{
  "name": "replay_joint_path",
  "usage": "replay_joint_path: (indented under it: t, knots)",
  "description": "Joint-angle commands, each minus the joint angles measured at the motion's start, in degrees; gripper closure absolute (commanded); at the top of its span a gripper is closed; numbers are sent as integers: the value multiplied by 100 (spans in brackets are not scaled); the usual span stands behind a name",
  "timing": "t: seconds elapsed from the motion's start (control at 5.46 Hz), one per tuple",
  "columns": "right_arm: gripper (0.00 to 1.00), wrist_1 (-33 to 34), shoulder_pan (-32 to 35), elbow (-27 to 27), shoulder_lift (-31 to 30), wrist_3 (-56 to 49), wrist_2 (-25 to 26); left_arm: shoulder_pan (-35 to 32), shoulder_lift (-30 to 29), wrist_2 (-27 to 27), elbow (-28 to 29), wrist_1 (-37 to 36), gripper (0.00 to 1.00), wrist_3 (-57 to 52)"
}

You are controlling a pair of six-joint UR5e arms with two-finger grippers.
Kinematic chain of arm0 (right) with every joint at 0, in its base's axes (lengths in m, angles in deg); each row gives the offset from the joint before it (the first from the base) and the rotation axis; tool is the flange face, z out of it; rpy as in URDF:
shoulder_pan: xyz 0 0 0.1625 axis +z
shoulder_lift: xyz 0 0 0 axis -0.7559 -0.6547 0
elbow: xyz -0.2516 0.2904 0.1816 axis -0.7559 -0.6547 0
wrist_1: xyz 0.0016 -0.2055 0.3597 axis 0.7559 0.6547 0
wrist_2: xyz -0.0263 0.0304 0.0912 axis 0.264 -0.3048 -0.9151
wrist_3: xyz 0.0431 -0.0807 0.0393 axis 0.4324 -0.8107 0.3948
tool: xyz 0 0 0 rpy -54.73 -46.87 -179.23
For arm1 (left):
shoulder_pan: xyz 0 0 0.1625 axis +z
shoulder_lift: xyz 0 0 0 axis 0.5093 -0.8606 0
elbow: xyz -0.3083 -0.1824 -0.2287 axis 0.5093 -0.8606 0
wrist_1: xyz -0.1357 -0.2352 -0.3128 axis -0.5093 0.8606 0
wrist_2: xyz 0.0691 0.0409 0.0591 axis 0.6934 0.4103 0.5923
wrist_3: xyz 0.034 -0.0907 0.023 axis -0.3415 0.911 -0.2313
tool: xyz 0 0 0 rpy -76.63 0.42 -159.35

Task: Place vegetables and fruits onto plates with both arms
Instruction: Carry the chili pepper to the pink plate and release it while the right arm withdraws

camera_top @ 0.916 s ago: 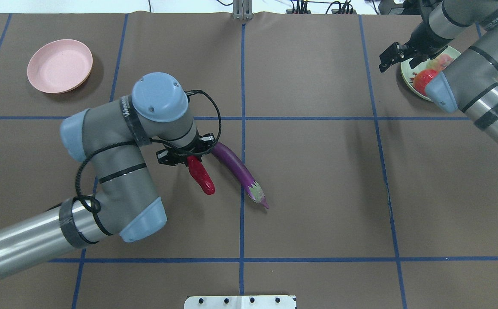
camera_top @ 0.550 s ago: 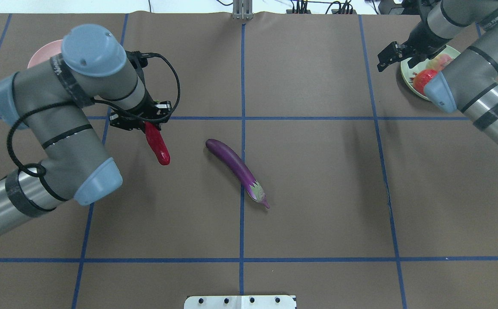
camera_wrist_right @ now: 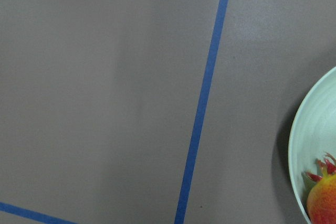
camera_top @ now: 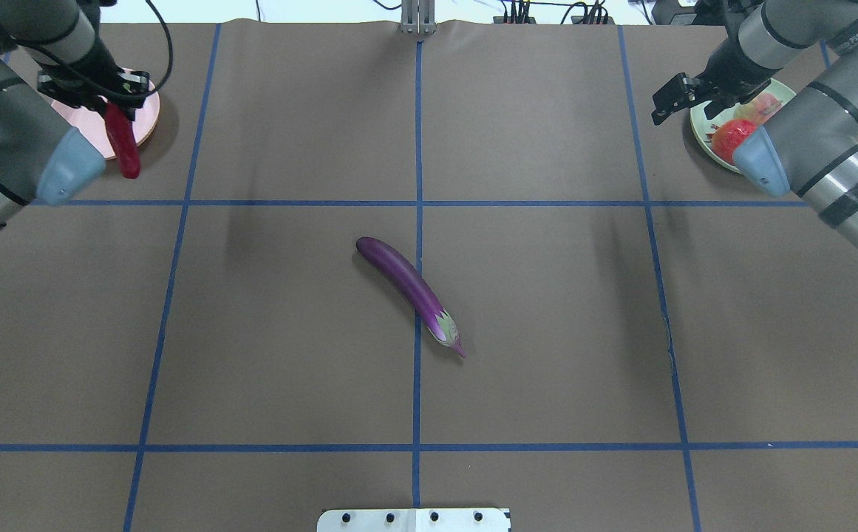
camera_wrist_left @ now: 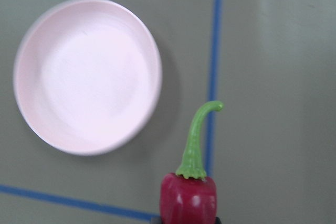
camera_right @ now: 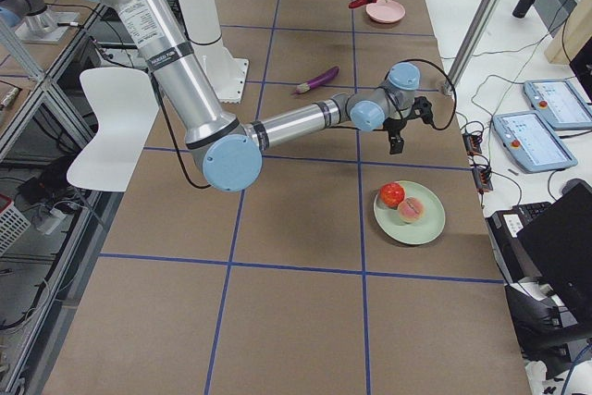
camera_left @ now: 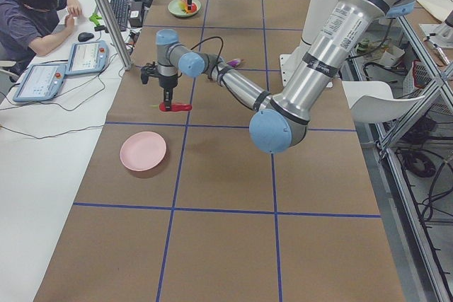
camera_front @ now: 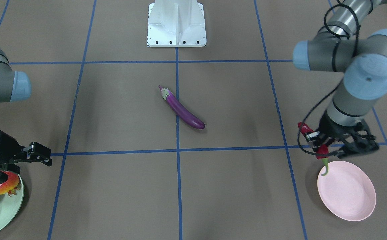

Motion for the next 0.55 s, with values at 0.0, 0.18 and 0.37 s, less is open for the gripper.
replay_joint_path:
  t: [0.0, 0.18, 0.37]
  knots:
    - [1, 160, 393, 367, -303, -166, -116, -846, -98, -766, 2020, 1576, 100, -1219]
    - [1, 674, 605, 725, -566, -689, -196, -876, -238, -779, 2318, 1645, 100, -1260]
    - [1, 1523, 964, 1364, -1099, -1817, -205, -902, -396, -779, 2617, 1680, 100, -1182]
